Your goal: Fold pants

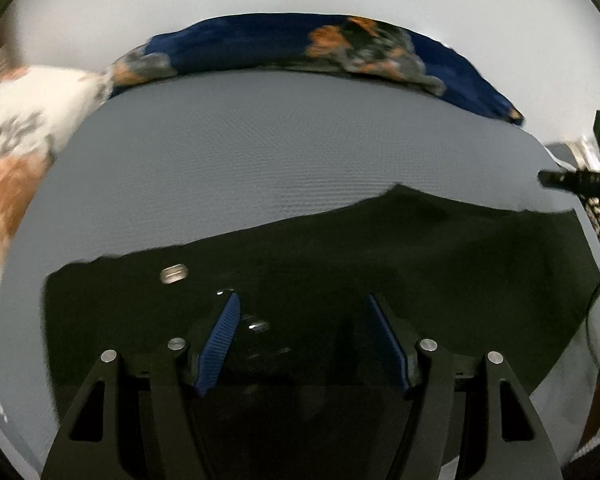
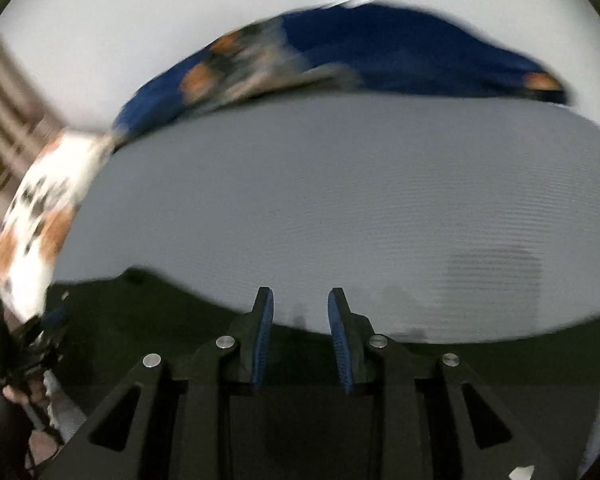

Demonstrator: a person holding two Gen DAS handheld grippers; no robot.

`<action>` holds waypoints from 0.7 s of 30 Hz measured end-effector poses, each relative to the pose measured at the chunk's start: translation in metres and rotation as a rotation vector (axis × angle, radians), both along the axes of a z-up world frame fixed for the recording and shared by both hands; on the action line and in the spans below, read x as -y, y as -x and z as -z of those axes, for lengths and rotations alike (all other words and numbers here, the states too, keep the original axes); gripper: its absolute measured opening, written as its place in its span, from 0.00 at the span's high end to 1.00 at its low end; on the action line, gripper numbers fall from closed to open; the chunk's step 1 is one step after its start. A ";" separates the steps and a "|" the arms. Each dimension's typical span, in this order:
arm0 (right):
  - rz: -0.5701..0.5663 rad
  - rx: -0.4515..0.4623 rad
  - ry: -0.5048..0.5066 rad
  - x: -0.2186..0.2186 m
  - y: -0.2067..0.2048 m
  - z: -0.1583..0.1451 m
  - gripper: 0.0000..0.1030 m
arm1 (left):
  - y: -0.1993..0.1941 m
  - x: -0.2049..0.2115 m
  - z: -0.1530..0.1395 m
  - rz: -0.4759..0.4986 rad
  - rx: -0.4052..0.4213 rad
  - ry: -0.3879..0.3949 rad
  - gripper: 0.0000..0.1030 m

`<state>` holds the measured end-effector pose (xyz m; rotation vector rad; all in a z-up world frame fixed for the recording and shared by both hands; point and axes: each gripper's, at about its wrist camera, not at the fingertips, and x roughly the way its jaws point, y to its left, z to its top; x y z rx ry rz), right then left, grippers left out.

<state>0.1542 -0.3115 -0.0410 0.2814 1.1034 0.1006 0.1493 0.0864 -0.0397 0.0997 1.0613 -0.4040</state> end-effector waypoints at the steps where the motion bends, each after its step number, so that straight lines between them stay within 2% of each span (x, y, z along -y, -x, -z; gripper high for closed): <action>1: -0.038 -0.010 -0.022 -0.020 -0.006 0.007 0.73 | 0.000 -0.009 0.000 -0.013 -0.001 0.000 0.36; 4: -0.152 -0.040 -0.085 -0.070 -0.021 0.021 0.73 | 0.002 -0.033 -0.001 -0.045 -0.004 -0.008 0.36; 7: -0.260 -0.070 -0.106 -0.114 -0.036 0.029 0.73 | 0.004 -0.047 0.006 -0.040 -0.042 0.006 0.36; 10: -0.357 -0.103 -0.109 -0.149 -0.045 0.036 0.69 | 0.011 -0.048 0.009 -0.019 -0.024 -0.014 0.36; 14: -0.443 -0.135 -0.076 -0.180 -0.063 0.046 0.66 | 0.014 -0.047 0.013 -0.002 -0.010 -0.033 0.36; 16: -0.481 -0.149 -0.067 -0.192 -0.075 0.051 0.63 | 0.015 -0.050 0.014 0.002 -0.011 -0.028 0.36; 21: -0.575 -0.218 -0.068 -0.208 -0.083 0.065 0.63 | 0.015 -0.056 0.015 0.000 -0.019 0.003 0.36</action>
